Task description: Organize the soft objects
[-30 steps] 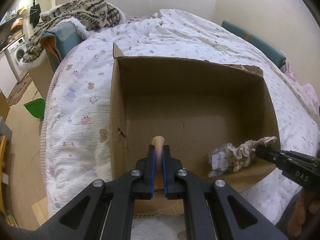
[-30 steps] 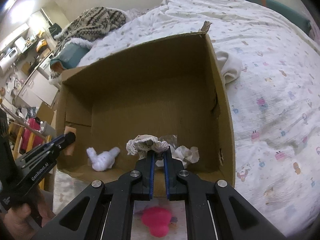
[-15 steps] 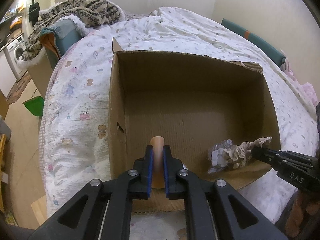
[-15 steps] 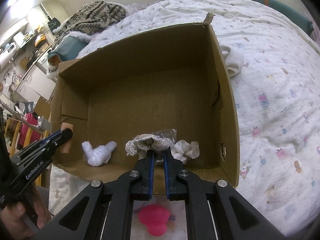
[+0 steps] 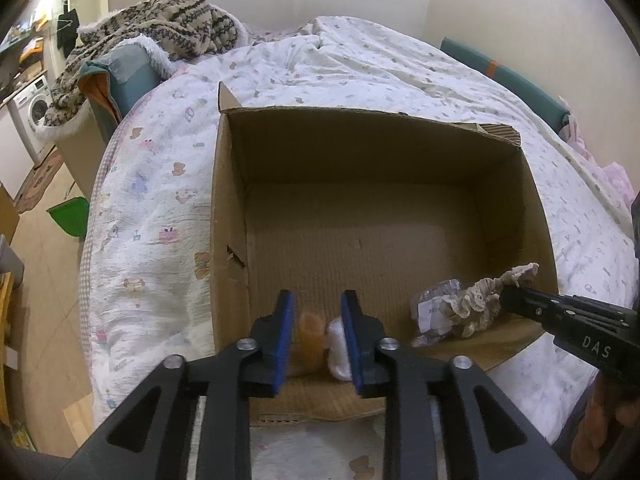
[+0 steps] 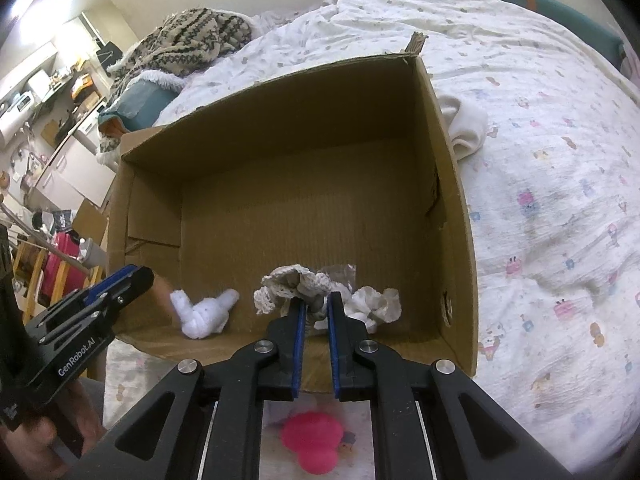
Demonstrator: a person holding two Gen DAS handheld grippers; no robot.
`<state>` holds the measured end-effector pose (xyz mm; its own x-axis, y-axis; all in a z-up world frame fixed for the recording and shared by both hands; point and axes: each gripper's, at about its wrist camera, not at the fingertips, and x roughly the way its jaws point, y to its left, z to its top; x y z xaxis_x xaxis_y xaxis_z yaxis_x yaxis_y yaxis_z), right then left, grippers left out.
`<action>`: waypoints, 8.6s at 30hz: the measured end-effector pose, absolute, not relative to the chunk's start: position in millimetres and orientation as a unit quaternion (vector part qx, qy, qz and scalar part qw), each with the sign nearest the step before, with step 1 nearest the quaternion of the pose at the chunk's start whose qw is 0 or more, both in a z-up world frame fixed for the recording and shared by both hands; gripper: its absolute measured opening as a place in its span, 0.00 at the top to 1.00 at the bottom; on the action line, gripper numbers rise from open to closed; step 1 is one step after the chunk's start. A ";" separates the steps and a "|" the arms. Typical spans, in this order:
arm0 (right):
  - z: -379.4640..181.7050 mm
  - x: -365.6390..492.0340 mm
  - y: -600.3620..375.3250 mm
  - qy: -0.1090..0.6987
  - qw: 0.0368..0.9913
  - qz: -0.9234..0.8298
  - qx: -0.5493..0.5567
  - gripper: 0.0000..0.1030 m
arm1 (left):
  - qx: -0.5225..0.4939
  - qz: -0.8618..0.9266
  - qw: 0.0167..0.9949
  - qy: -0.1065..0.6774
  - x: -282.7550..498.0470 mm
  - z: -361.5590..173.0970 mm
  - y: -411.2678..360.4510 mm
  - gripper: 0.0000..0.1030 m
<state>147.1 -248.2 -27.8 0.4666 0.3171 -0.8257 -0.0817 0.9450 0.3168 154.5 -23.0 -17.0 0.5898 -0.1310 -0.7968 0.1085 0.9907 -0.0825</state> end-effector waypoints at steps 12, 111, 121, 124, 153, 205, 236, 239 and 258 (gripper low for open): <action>-20.1 149.3 -258.5 0.484 0.857 0.105 0.147 0.32 | -0.003 -0.052 0.901 0.431 150.9 -9.5 -27.2 0.42; -105.7 99.0 -214.6 0.650 0.736 0.110 0.154 0.58 | -0.016 -0.020 0.830 0.558 79.3 -44.7 -4.4 0.83; -86.2 80.6 -224.7 0.631 0.753 0.116 0.145 0.58 | 0.001 -0.009 0.839 0.544 76.9 -43.1 -4.6 0.84; -83.8 82.0 -223.7 0.625 0.758 0.119 0.140 0.58 | 0.002 -0.005 0.841 0.540 74.6 -40.7 -3.1 0.84; 39.4 98.1 -277.6 0.446 0.868 0.134 0.173 0.58 | -0.014 -0.001 0.906 0.422 110.1 62.7 1.0 0.84; -33.0 175.5 -247.7 0.507 0.844 0.129 0.119 0.58 | 0.024 -0.041 0.887 0.460 192.6 -28.5 -39.4 0.39; 37.1 115.1 -258.8 0.386 0.915 0.089 0.080 0.03 | -0.011 -0.002 0.924 0.383 130.6 47.2 -9.9 0.12; 33.9 102.1 -261.7 0.395 0.909 0.085 0.098 0.01 | -0.024 -0.002 0.925 0.380 117.9 51.6 -2.7 0.06; 38.4 39.4 -244.1 0.377 0.921 0.066 0.065 0.00 | -0.005 0.016 0.925 0.379 42.8 51.3 5.8 0.00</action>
